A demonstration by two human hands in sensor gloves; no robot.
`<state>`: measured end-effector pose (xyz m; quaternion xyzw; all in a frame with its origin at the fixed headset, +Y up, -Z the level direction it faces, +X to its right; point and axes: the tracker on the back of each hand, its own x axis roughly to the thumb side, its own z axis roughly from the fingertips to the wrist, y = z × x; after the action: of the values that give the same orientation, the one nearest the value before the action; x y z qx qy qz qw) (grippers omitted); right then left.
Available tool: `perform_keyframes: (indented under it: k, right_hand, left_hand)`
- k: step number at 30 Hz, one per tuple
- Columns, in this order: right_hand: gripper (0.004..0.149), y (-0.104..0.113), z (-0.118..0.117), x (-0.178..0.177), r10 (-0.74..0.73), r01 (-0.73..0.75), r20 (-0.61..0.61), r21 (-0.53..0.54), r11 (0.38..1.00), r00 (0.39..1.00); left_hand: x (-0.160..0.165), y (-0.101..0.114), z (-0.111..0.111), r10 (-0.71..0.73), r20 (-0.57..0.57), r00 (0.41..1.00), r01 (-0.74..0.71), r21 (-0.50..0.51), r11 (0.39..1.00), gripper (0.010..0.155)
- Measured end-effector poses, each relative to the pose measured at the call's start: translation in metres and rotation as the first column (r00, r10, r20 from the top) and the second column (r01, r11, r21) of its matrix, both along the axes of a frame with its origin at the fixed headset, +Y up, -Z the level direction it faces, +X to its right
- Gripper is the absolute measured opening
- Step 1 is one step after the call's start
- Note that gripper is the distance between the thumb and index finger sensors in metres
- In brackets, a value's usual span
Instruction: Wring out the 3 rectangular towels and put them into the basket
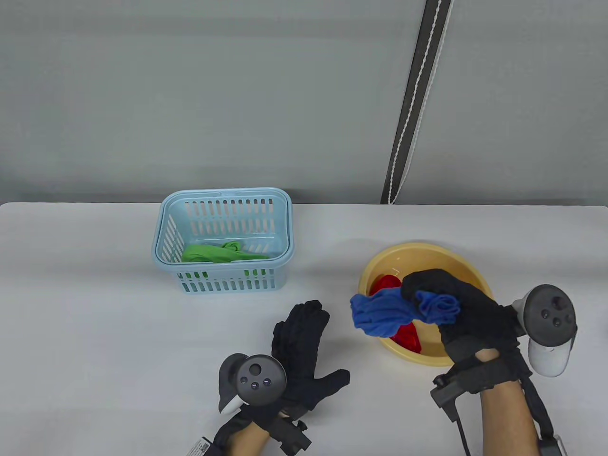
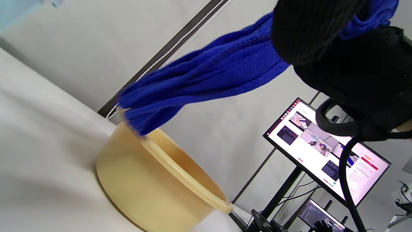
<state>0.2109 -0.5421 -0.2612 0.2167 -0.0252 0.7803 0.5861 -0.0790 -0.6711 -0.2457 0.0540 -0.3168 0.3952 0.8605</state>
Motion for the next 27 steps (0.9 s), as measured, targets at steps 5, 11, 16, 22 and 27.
perform_keyframes:
  k: [5,11,16,22,27]
  right_hand:
    - [0.039,-0.031,0.004,-0.041,0.016,-0.021,-0.259,-0.018,1.0,0.966]
    - [0.039,-0.053,0.007,-0.072,-0.099,0.077,-0.408,-0.069,0.995,0.907]
    - [0.039,-0.071,0.004,-0.06,-0.213,0.186,-0.407,-0.106,0.977,0.888]
    - [0.04,-0.111,-0.007,-0.033,-0.239,0.198,-0.315,-0.157,0.967,0.918]
    - [0.046,-0.143,-0.022,-0.024,-0.313,0.242,-0.297,-0.251,0.937,0.902]
  left_hand:
    - [0.003,0.003,0.004,-0.033,0.036,0.999,0.031,0.067,0.997,0.116]
    - [0.001,-0.01,-0.009,0.083,0.133,0.988,-0.072,-0.085,0.994,0.071]
    - [-0.014,-0.017,-0.021,0.211,0.047,0.976,-0.199,-0.186,0.962,0.044]
    - [-0.038,-0.014,-0.027,0.397,-0.105,0.912,-0.411,-0.228,0.883,0.045]
    - [-0.048,-0.01,-0.023,0.328,-0.199,0.924,-0.351,-0.093,0.932,0.047]
